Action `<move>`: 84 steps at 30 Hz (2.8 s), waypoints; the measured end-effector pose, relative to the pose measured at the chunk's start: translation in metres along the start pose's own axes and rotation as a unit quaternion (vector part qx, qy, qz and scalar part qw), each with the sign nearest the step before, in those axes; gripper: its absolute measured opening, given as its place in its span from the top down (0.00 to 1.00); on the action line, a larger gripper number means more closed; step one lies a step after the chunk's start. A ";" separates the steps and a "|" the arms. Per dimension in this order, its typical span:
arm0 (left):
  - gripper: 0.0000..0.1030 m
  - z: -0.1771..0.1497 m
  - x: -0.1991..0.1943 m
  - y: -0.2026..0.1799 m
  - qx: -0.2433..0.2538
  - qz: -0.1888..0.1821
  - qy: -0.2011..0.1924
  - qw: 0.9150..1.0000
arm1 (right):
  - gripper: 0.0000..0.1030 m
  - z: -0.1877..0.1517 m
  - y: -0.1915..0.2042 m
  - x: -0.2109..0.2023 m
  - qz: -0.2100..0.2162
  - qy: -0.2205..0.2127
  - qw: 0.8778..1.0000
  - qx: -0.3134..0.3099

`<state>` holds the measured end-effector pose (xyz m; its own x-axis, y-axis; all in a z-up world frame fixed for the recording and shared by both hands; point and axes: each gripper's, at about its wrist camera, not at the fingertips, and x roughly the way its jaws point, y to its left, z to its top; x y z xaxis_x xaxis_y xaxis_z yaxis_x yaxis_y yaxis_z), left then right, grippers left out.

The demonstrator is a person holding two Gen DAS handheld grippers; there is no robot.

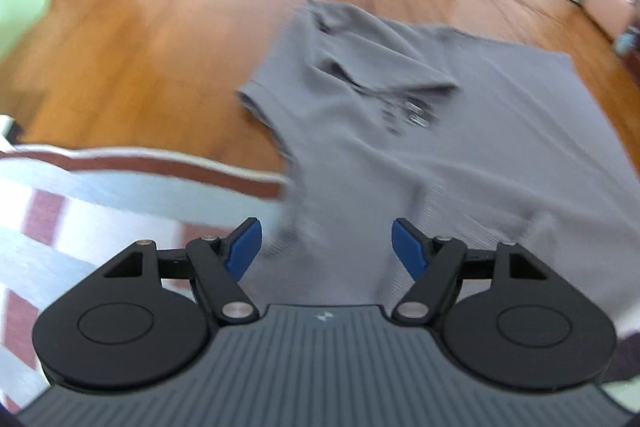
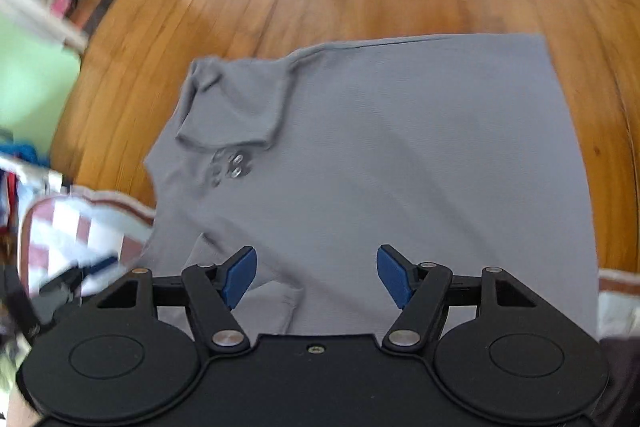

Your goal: Fold clothes

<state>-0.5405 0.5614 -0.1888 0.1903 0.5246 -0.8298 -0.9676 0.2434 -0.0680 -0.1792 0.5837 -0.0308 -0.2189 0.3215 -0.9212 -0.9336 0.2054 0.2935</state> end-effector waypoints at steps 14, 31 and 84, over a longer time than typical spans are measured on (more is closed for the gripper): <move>0.30 0.110 0.074 0.006 0.113 -0.022 0.027 0.993 | 0.68 0.000 0.059 0.113 -0.076 -0.095 0.936 -0.331; 0.25 0.157 0.181 -0.026 0.198 -0.099 0.073 0.972 | 0.40 0.041 0.072 0.166 -0.015 -0.150 0.930 -0.335; 0.32 0.249 0.189 0.008 0.092 -0.084 0.007 0.992 | 0.32 0.123 -0.204 0.162 -0.219 -0.222 0.950 0.007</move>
<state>-0.4709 0.8655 -0.2088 0.3435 0.4522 -0.8231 -0.8749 0.4726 -0.1055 0.0111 0.7071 -0.2084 0.3326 0.5599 -0.7588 -0.9036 0.4197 -0.0864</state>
